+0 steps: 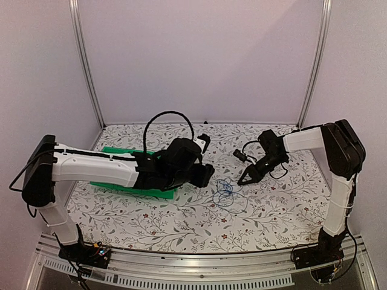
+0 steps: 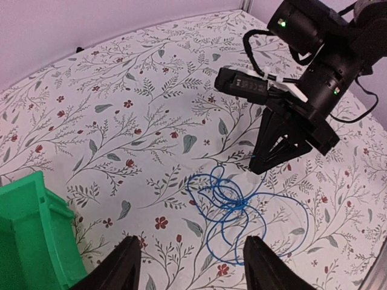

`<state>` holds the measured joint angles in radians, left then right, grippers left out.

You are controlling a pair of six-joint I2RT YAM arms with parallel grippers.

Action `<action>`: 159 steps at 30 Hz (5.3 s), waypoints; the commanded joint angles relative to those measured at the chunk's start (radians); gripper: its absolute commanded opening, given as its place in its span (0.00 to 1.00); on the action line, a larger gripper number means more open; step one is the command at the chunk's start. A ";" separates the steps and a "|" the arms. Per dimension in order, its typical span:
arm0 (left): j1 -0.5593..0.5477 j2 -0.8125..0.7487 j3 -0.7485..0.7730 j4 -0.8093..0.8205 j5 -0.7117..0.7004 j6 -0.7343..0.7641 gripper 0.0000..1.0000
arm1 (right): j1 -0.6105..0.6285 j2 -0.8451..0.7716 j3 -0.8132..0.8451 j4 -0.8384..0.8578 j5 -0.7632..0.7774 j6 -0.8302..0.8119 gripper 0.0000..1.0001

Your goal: Untangle the cables

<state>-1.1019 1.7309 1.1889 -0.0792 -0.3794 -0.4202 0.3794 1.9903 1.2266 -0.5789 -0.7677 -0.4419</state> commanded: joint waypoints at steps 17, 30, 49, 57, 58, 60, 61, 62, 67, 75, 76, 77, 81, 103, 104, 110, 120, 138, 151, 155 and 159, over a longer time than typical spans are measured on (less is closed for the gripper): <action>-0.077 -0.042 -0.134 0.662 0.095 0.400 0.57 | 0.001 -0.483 0.174 -0.293 -0.014 -0.089 0.00; -0.090 0.221 0.064 0.821 0.162 0.583 0.59 | 0.003 -0.518 0.289 -0.385 -0.153 -0.081 0.00; -0.007 0.545 0.098 0.942 0.279 0.392 0.10 | -0.202 -0.548 0.985 -0.352 -0.484 0.026 0.00; -0.008 0.548 0.024 0.958 0.291 0.324 0.11 | -0.219 -0.604 0.973 -0.128 -0.505 0.204 0.00; -0.010 0.529 0.001 0.969 0.292 0.315 0.12 | -0.219 -0.601 0.961 -0.126 -0.511 0.215 0.00; -0.021 0.481 -0.063 1.001 0.287 0.303 0.16 | -0.218 -0.602 0.908 -0.120 -0.517 0.220 0.00; -0.028 0.450 -0.097 1.017 0.279 0.300 0.18 | -0.218 -0.607 0.868 -0.115 -0.516 0.215 0.00; -0.035 0.418 -0.130 1.024 0.270 0.298 0.22 | -0.218 -0.611 0.826 -0.107 -0.512 0.209 0.00; -0.102 0.247 -0.279 1.018 0.194 0.322 0.40 | -0.219 -0.670 0.650 -0.086 -0.448 0.154 0.00; -0.248 0.121 -0.311 0.971 0.067 0.476 0.60 | -0.218 -0.723 0.521 -0.087 -0.437 0.097 0.00; -0.252 0.125 -0.292 0.951 0.063 0.482 0.61 | -0.219 -0.726 0.514 -0.086 -0.440 0.096 0.00; -0.254 0.131 -0.266 0.930 0.048 0.482 0.61 | -0.219 -0.727 0.508 -0.084 -0.442 0.097 0.00; -0.249 0.183 -0.138 0.848 -0.093 0.491 0.62 | -0.217 -0.726 0.501 -0.080 -0.462 0.107 0.00; -0.048 0.520 0.166 0.907 0.058 0.339 0.00 | -0.202 -0.704 0.691 -0.026 -0.580 0.243 0.00; -0.043 0.538 0.170 0.905 0.065 0.319 0.00 | -0.202 -0.689 0.731 -0.020 -0.576 0.251 0.00; -0.050 0.480 0.068 0.927 0.065 0.250 0.23 | -0.202 -0.633 0.780 0.144 -0.587 0.399 0.00; -0.106 0.234 -0.227 1.036 -0.015 0.242 0.44 | -0.200 -0.553 0.709 0.361 -0.567 0.563 0.00; -0.189 0.205 0.027 0.877 -0.158 0.681 0.65 | -0.113 -0.604 0.526 0.195 -0.457 0.333 0.00; -0.156 0.304 0.215 0.697 -0.170 0.748 0.15 | -0.092 -0.649 0.484 0.179 -0.482 0.342 0.00; -0.155 0.236 0.163 0.714 -0.169 0.725 0.00 | -0.110 -0.654 0.405 0.174 -0.347 0.343 0.00; -0.141 0.102 0.113 0.669 -0.164 0.684 0.00 | -0.180 -0.668 0.149 0.241 -0.285 0.343 0.34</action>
<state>-1.2667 1.9812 1.3304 0.6209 -0.5400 0.3019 0.2565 1.3209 1.5776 -0.3637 -1.1496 -0.0956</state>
